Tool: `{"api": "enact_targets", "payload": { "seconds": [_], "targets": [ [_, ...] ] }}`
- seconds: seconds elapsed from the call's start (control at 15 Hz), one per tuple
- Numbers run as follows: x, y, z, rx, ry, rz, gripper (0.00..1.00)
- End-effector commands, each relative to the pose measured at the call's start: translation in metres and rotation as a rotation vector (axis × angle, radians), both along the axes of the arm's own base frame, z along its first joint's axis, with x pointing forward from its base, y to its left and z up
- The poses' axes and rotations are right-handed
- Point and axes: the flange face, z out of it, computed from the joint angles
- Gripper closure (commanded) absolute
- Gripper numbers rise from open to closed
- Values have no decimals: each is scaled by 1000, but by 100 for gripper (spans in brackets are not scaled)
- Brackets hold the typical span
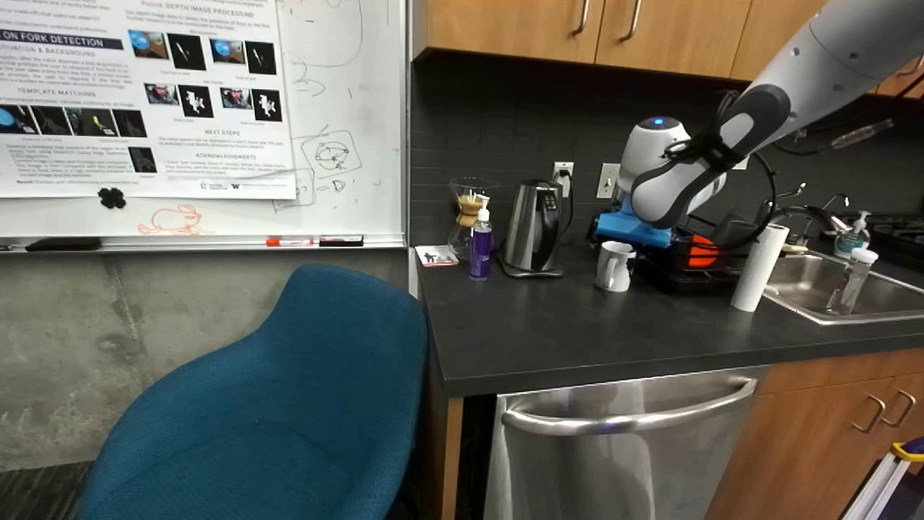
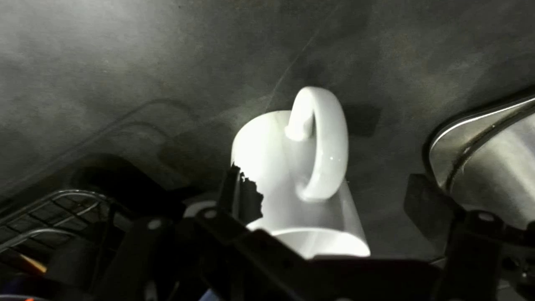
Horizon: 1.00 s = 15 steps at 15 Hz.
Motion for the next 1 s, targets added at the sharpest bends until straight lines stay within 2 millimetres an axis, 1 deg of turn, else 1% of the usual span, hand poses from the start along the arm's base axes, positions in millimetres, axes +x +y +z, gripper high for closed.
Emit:
{"api": "enact_targets", "payload": {
  "seconds": [0.0,0.07,0.2,0.4,0.53,0.6,0.67,0.73,0.8,0.93],
  "targets": [
    [10,-6,-6,-6,10,-15,27],
    [10,-6,-8,-5,14,-16,29],
    [9,-6,-11,0,22,-18,41],
    [9,-5,-16,11,29,-21,66],
    [8,-4,-18,19,34,-23,81],
    [7,-1,-18,24,37,-22,90],
    [7,1,-19,28,37,-18,96],
    [6,2,-19,32,40,-20,100],
    [5,3,-19,37,41,-14,95],
    [2,7,-18,42,46,-5,95]
  ]
}}
